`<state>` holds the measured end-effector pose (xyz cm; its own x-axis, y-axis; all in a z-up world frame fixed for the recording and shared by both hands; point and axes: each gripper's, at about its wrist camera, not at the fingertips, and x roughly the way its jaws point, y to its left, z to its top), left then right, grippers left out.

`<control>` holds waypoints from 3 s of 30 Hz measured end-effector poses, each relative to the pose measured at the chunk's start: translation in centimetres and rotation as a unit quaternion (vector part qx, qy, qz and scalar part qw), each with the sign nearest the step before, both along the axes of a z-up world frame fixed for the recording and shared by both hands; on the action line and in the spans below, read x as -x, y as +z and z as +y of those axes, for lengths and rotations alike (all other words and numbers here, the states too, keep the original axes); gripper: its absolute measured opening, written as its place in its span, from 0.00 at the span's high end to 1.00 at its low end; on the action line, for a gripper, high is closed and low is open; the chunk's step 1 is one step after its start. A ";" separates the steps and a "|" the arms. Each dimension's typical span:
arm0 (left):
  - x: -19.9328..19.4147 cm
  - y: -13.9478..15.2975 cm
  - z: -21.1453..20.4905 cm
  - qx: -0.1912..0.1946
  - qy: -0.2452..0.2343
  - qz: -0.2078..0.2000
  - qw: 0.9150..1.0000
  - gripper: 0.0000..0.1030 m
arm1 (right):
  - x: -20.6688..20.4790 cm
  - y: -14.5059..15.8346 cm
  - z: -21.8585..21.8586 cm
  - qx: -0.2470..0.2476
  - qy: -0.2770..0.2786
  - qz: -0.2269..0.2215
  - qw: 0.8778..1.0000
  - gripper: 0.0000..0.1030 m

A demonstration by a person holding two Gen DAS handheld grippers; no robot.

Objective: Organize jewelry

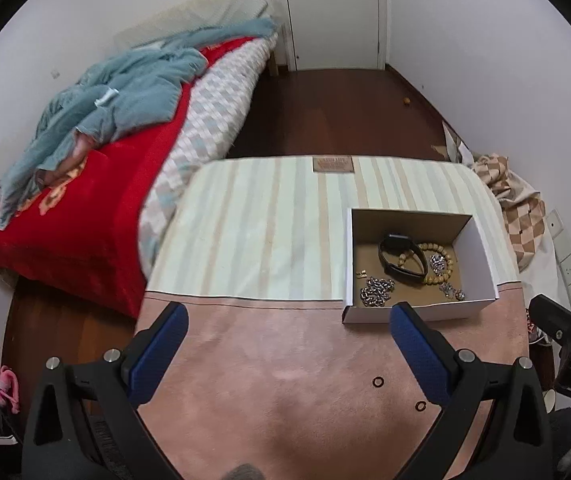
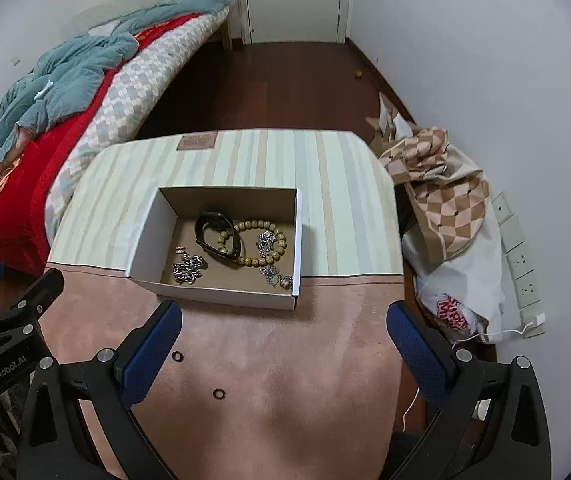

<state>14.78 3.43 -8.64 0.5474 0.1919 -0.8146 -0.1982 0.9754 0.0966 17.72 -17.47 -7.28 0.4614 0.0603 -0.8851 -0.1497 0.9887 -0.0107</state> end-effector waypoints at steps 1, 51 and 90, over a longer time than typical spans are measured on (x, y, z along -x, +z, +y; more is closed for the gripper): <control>0.5 0.6 0.0 0.000 -0.001 -0.006 1.000 0.00 | 0.4 0.5 0.0 -0.001 0.000 -0.004 1.000 0.00; 4.8 -13.9 0.5 -0.019 0.004 0.108 0.994 0.00 | 8.7 -13.8 0.8 -0.066 0.033 0.003 0.997 0.90; 2.4 -15.3 -3.8 0.075 -0.077 0.101 0.989 0.99 | 5.9 -16.1 -5.4 -0.028 -0.056 0.027 0.998 0.78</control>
<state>12.38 -0.34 -23.97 0.3839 -0.0120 -0.9233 -0.0385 0.9988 -0.0290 11.82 -22.84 -23.37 0.4204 0.0615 -0.9052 -0.0364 0.9980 0.0509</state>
